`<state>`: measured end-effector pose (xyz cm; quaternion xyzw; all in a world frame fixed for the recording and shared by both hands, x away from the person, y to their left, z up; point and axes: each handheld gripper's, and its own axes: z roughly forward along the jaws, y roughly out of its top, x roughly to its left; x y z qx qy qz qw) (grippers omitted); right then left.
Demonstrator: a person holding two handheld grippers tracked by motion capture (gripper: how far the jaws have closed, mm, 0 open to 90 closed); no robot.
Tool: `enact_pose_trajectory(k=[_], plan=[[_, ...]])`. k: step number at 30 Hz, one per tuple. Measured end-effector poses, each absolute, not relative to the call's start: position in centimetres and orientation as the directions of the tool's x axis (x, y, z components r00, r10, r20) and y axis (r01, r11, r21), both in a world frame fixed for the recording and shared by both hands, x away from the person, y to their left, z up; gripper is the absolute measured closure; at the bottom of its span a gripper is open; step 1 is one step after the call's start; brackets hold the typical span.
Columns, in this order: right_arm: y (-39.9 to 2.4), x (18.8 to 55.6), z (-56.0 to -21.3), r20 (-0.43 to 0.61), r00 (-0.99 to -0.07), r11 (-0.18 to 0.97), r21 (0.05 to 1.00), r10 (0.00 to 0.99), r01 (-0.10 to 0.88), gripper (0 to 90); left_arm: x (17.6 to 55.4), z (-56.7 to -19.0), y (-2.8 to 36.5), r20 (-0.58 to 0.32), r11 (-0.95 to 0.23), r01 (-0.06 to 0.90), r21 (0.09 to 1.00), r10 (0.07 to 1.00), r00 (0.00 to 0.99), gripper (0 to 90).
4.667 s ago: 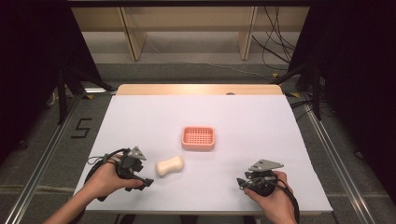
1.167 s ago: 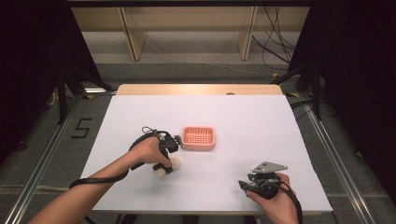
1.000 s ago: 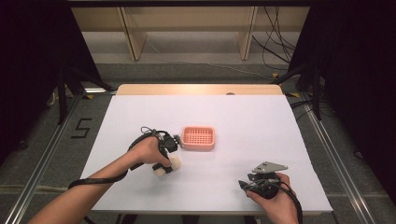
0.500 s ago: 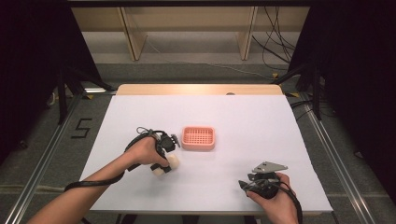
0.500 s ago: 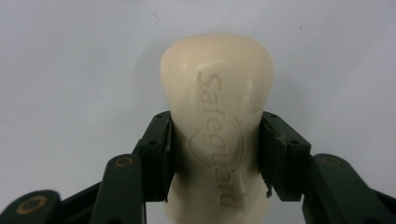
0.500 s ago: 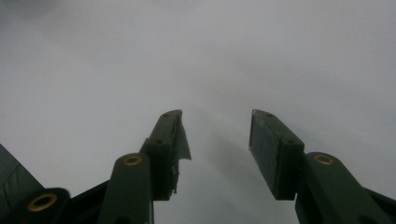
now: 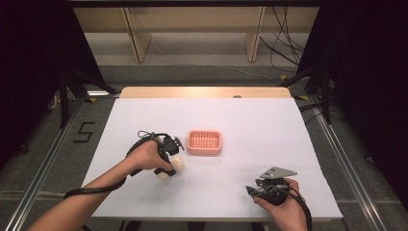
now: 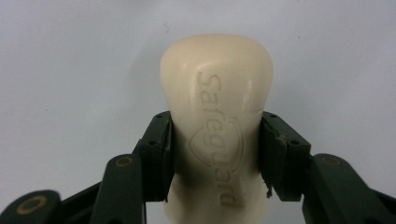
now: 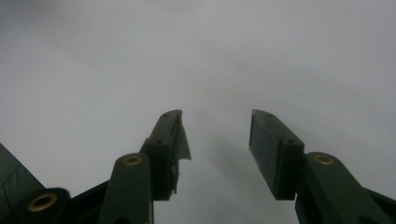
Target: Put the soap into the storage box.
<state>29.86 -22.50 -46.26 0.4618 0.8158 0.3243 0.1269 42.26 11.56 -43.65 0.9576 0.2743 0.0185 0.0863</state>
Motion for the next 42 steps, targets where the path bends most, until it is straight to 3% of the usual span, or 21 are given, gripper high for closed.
enact_pose_trajectory(k=[24,42], plan=[[-22.6,29.9,-46.3,0.073,-0.549,0.373,0.659,0.833,0.653,54.5,42.2,-42.9,11.6,0.033,-0.798,0.516,0.313,0.552,0.833,49.6],[-22.6,29.7,-46.1,0.083,-0.534,0.356,0.658,0.841,0.664,54.1,42.4,-42.4,11.4,0.058,-0.791,0.491,0.364,0.546,0.836,49.6]])
